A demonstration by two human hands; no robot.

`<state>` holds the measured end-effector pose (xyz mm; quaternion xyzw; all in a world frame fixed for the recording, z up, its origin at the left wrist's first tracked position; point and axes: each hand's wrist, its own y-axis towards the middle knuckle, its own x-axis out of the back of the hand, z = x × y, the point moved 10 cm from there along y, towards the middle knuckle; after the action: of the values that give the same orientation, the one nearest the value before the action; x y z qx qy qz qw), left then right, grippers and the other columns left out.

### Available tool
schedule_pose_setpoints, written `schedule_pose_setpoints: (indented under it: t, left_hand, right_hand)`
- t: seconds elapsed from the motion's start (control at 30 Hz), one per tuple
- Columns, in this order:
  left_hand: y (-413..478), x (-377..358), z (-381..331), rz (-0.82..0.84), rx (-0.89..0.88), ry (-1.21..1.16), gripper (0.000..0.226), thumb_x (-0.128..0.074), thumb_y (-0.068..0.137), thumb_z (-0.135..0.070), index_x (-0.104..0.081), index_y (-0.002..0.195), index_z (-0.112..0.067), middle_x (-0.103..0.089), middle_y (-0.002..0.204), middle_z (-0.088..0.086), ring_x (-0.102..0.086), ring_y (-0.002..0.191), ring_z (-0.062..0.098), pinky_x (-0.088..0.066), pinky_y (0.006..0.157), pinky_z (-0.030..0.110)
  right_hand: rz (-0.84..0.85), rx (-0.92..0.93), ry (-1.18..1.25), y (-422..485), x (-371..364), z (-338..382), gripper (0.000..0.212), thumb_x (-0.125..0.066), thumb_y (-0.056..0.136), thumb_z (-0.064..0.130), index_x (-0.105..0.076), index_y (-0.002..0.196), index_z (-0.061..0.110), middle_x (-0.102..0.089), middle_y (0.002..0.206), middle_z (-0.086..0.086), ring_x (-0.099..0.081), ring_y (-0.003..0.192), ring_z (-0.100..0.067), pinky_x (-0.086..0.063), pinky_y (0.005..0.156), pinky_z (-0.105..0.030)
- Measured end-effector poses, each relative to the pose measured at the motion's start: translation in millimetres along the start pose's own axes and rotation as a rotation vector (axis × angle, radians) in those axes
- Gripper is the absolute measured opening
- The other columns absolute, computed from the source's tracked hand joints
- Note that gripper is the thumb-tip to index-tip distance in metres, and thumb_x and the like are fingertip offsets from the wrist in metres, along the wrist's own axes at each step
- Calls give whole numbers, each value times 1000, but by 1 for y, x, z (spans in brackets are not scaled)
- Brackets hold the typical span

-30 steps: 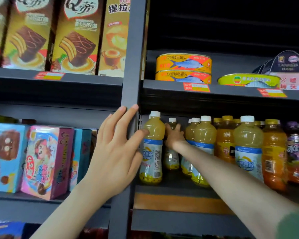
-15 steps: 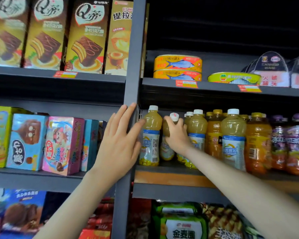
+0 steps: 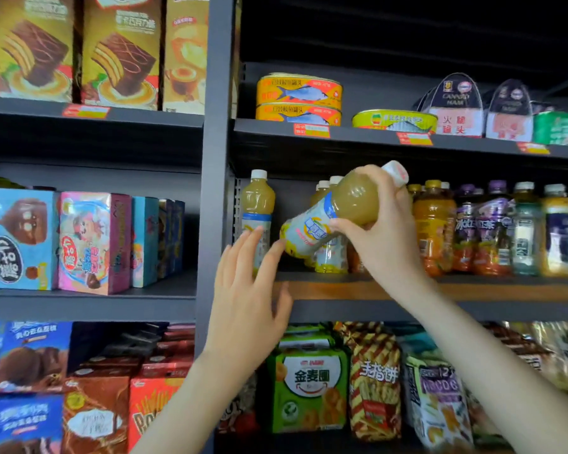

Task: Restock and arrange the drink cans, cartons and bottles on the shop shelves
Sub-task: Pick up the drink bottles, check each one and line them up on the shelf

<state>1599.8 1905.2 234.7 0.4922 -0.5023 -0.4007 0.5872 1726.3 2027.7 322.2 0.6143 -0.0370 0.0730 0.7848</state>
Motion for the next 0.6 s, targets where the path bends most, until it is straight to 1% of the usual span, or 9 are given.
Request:
schedule_pose_setpoints:
  t: [0.1,0.2,0.3,0.33,0.4,0.43,0.5,0.53,0.6]
  left_hand:
    - [-12,-4,-19,-5,53,-132,57,-49,88,-34,-39,142,-16,-34,147,10,-34,135,27,-34,110,42]
    - [-30,-4,-44,-11,80,-202,64,-53,89,-41,-33,145,-20,-30,149,11,-32,137,27,-26,111,31]
    - [-56,-13,-79,71,3,-163,67,-59,84,-45,-41,141,-14,-38,144,18,-40,131,34,-33,109,40]
    - [-67,-20,-92,127,-35,-138,66,-59,83,-47,-44,138,-13,-47,137,18,-48,123,36,-40,103,44]
    - [-99,-42,-108,286,-31,-119,64,-57,80,-50,-48,131,-12,-63,111,12,-62,98,33,-52,81,41]
    - [-119,-54,-110,378,10,-117,64,-56,77,-52,-49,128,-14,-66,100,9,-65,88,32,-53,69,37]
    - [-162,-75,-114,566,131,-150,65,-57,71,-54,-53,124,-16,-68,93,6,-67,81,31,-52,56,33]
    - [-185,-83,-114,658,217,-177,64,-62,72,-53,-55,124,-18,-69,94,4,-68,81,32,-50,56,33]
    - [-234,-99,-110,859,430,-233,58,-72,77,-49,-56,126,-23,-71,99,1,-66,90,28,-43,66,30]
  right_hand:
    - [-92,12,64,-21,48,7,67,-83,73,14,-45,123,33,-44,125,3,-46,102,-2,-40,78,-2]
    - [-52,-73,136,-54,81,-2,69,-85,70,19,-42,119,43,-48,124,15,-55,110,-8,-50,87,-22]
    - [87,-207,231,-100,90,-23,69,-87,66,23,-46,115,49,-51,129,9,-57,107,-4,-51,86,-21]
    - [130,-250,244,-118,89,-31,70,-89,63,24,-48,113,50,-52,128,10,-58,106,-3,-50,86,-23]
    - [204,-326,274,-159,81,-50,67,-86,60,24,-51,111,48,-55,119,17,-60,101,-1,-49,87,-22]
    - [242,-374,289,-180,75,-61,66,-85,59,22,-51,111,44,-54,115,20,-60,99,0,-48,87,-20]
    - [322,-470,325,-224,62,-85,66,-87,59,17,-53,111,39,-55,110,27,-58,96,5,-45,84,-13]
    - [367,-527,356,-246,56,-96,64,-87,62,15,-54,111,39,-56,110,32,-58,95,8,-45,82,-13]
    - [458,-686,452,-292,42,-120,51,-81,74,17,-58,111,43,-55,117,33,-60,97,8,-52,78,-20]
